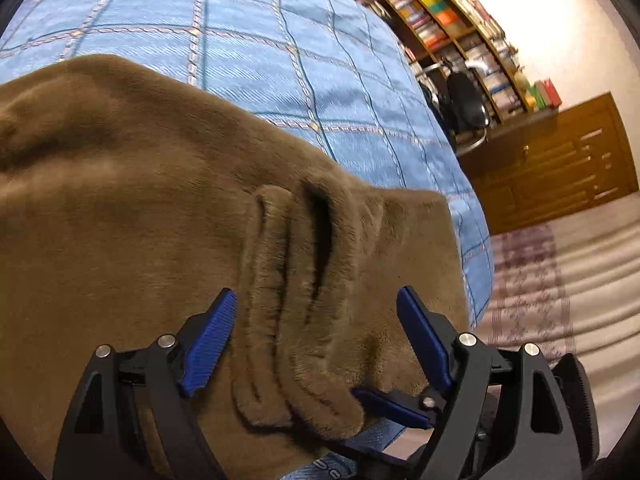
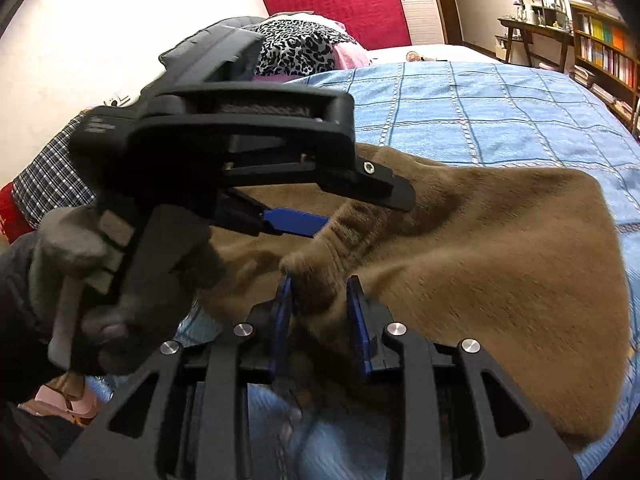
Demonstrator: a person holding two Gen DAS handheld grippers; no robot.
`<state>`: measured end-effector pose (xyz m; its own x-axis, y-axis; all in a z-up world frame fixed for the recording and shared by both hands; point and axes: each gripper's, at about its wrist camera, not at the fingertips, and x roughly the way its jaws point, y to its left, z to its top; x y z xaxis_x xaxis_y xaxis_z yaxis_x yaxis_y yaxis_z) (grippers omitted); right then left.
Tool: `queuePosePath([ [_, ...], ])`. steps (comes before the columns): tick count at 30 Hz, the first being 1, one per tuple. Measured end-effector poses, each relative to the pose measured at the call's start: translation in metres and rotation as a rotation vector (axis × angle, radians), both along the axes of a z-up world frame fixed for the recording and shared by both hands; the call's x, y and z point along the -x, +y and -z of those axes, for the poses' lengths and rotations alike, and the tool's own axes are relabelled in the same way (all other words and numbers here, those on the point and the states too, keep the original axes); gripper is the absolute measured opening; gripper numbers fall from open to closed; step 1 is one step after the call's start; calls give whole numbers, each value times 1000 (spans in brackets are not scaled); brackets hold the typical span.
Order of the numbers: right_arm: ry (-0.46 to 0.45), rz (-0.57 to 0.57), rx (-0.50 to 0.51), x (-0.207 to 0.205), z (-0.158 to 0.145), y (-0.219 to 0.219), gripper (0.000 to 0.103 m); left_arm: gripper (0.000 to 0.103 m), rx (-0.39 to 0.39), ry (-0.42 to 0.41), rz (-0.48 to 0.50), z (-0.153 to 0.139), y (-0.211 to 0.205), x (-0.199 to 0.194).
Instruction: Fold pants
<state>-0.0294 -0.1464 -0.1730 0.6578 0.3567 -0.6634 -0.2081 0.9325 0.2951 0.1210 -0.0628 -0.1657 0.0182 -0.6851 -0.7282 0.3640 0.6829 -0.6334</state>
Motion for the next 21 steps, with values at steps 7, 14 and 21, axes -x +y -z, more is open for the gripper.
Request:
queuePosePath([
  [7, -11, 123, -17, 23, -15, -39, 29, 36, -81, -11, -17, 8, -4, 2],
  [14, -61, 268, -7, 40, -41, -79, 29, 25, -8, -98, -47, -36, 30, 5],
  [21, -78, 281, 10, 23, -52, -83, 29, 26, -65, -202, -148, -66, 105, -11],
])
